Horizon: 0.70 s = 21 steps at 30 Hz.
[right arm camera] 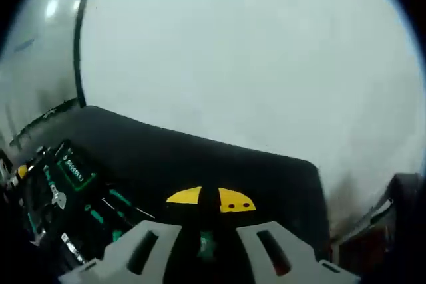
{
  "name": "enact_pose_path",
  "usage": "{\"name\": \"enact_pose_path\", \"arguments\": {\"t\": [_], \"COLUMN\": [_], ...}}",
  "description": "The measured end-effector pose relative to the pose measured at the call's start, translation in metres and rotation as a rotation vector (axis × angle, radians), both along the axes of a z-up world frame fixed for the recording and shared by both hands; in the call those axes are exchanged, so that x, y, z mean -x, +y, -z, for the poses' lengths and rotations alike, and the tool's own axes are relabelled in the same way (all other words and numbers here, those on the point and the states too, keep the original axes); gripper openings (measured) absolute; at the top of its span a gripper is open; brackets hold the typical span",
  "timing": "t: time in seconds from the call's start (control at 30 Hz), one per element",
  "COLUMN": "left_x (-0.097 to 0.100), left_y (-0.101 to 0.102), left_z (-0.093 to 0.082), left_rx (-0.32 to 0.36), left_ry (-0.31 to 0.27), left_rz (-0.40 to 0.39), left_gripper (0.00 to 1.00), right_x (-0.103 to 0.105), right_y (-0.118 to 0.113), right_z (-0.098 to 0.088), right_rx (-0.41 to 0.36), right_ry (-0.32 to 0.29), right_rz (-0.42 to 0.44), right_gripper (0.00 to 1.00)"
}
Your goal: Pick up the tools and put them into their designated positions in the toolbox.
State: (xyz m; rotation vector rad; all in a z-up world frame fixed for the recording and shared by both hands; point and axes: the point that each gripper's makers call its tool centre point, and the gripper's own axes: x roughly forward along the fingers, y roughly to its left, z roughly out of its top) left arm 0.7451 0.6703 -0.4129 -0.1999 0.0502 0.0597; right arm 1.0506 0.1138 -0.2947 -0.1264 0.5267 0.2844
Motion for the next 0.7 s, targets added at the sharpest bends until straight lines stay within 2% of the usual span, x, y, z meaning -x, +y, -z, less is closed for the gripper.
{"name": "enact_pose_path", "arguments": {"t": [0.1, 0.17, 0.23, 0.3, 0.33, 0.37, 0.4, 0.47, 0.53, 0.6, 0.7], "left_x": [0.002, 0.003, 0.004, 0.005, 0.005, 0.005, 0.005, 0.006, 0.006, 0.006, 0.005], "left_y": [-0.003, -0.005, -0.008, -0.009, -0.009, -0.007, -0.006, -0.008, -0.008, -0.007, -0.006], "left_z": [0.000, 0.000, -0.001, -0.001, -0.001, -0.001, -0.002, -0.002, -0.002, -0.002, -0.002], "left_rx": [-0.004, -0.004, -0.003, -0.002, 0.000, 0.001, 0.002, 0.004, 0.004, 0.004, 0.005], "left_ry": [0.001, 0.004, 0.005, 0.005, 0.005, 0.005, 0.004, 0.003, 0.003, 0.003, 0.003], "left_rz": [0.002, 0.004, 0.005, 0.004, 0.003, 0.003, 0.002, 0.001, 0.002, 0.002, 0.002], "left_gripper": [0.13, 0.13, 0.13, 0.13, 0.13, 0.13, 0.13, 0.13, 0.13, 0.13, 0.13], "right_x": [0.009, 0.017, 0.027, 0.035, 0.042, 0.047, 0.060, 0.077, 0.090, 0.098, 0.115], "right_y": [-0.037, -0.059, -0.074, -0.085, -0.086, -0.085, -0.082, -0.071, -0.059, -0.044, -0.035], "right_z": [-0.019, -0.021, -0.015, 0.001, 0.017, 0.028, 0.048, 0.075, 0.090, 0.098, 0.113], "right_rx": [0.049, 0.088, 0.086, 0.084, 0.089, 0.093, 0.102, 0.095, 0.071, 0.044, 0.024], "right_ry": [0.000, 0.008, 0.019, 0.055, 0.101, 0.133, 0.194, 0.288, 0.356, 0.379, 0.450], "right_rz": [0.031, 0.031, 0.042, 0.046, 0.029, 0.010, -0.016, -0.057, -0.076, -0.104, -0.109], "right_gripper": [0.08, 0.08, 0.09, 0.09, 0.09, 0.09, 0.09, 0.09, 0.10, 0.12, 0.14]}}
